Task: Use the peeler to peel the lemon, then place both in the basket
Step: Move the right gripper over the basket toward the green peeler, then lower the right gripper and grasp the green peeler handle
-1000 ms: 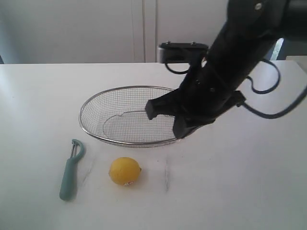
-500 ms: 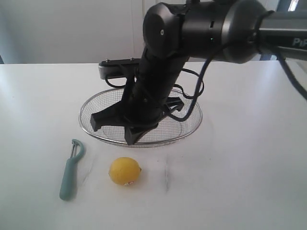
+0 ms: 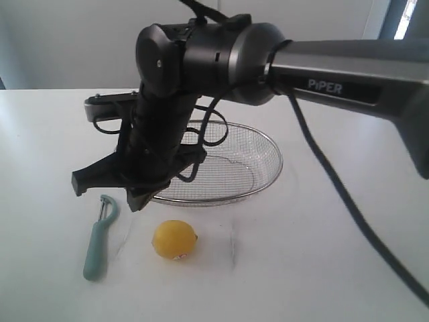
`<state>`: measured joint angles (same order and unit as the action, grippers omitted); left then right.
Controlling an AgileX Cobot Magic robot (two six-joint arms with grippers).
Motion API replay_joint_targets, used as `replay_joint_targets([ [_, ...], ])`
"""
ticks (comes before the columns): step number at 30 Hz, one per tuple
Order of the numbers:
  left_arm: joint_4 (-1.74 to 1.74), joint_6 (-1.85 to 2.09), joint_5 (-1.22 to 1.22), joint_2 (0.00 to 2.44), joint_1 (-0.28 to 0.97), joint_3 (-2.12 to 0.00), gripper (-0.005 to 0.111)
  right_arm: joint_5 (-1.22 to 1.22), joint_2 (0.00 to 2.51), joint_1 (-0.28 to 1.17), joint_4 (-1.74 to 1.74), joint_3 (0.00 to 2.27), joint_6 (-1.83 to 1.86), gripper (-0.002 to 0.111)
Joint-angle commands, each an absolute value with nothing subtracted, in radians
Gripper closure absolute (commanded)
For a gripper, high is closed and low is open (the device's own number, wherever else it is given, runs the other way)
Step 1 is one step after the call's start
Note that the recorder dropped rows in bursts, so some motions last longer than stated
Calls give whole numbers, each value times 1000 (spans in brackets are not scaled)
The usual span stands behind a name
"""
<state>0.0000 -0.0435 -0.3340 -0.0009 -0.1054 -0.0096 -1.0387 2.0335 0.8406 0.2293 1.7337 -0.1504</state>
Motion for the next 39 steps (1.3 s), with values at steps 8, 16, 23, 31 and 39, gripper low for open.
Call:
replay_joint_targets([
  [8,6,-47,-341,0,-107,0,107,-1057,2129,909,240,1833,-195,108],
  [16,6,-47,-341,0,-107,0,107,-1040,2198,927,249,1877,-279,108],
  [23,6,-47,-341,0,-107,0,107,-1042,2239,939,244,1941,-320,108],
  [31,6,-47,-341,0,-107,0,107,-1047,2292,959,144,1988,-459,108],
  [39,6,-47,-341,0,-107,0,107,-1012,2295,968,133,1988,-469,108],
])
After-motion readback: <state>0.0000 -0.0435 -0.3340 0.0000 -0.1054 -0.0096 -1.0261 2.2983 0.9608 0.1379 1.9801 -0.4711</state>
